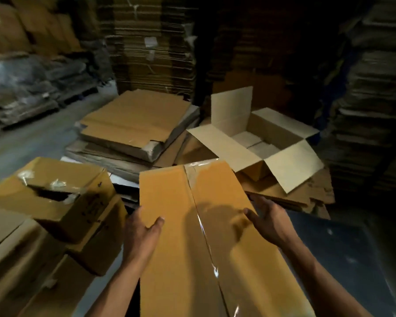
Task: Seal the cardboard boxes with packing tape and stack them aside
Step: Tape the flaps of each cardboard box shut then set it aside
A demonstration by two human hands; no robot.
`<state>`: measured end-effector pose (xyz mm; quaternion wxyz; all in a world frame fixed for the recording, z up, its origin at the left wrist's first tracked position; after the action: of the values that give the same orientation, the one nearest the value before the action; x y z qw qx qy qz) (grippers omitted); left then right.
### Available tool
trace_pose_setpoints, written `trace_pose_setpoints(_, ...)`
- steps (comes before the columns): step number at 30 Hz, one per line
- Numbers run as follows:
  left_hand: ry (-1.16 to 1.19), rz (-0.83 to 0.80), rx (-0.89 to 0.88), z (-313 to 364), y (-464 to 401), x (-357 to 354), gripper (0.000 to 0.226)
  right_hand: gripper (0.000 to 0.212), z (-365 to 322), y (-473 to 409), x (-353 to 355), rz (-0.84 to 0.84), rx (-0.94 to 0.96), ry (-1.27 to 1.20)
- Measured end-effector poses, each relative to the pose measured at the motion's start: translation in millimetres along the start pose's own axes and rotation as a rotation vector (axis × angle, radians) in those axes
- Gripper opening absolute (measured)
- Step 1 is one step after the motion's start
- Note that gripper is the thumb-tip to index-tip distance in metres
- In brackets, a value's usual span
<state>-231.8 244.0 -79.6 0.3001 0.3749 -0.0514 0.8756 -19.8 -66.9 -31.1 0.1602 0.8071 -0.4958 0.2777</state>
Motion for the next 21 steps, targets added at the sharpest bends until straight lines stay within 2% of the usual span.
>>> trace_pose_setpoints(2, 0.069, -0.037, 0.091, -7, -6, -13, 0.080, 0.091, 29, -32, -6, -0.072, -0.138, 0.001)
trace_pose_setpoints(3, 0.093, -0.056, 0.141, -6, -4, -18, 0.080, 0.096, 43, -44, -12, -0.101, -0.207, -0.013)
trace_pose_setpoints(7, 0.107, -0.045, 0.239, 1, -1, -25, 0.064, 0.059, 46, -57, -40, -0.204, -0.349, -0.120)
trace_pose_setpoints(12, 0.189, -0.028, 0.225, 12, 6, -9, 0.070, 0.060, 26, -44, -39, -0.132, -0.329, -0.080)
trace_pose_setpoints(16, 0.152, 0.032, 0.110, 17, 1, 30, 0.034, 0.046, -13, -19, -16, -0.113, -0.294, -0.160)
trace_pose_setpoints(21, 0.159, 0.061, -0.072, 58, -14, 83, 0.021, 0.048, -71, 15, 18, -0.012, -0.248, -0.238)
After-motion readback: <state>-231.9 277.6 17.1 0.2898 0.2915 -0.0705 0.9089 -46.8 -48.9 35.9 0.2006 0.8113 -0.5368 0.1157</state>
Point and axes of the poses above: each hand's wrist, its own y-axis away from the middle knuckle, its own x-axis out of the back of the hand, z = x × y, the point moved 7 cm from there along -y, towards the middle knuckle, and after that the axes turned 13 degrees about -y, right-handed, at the moved point
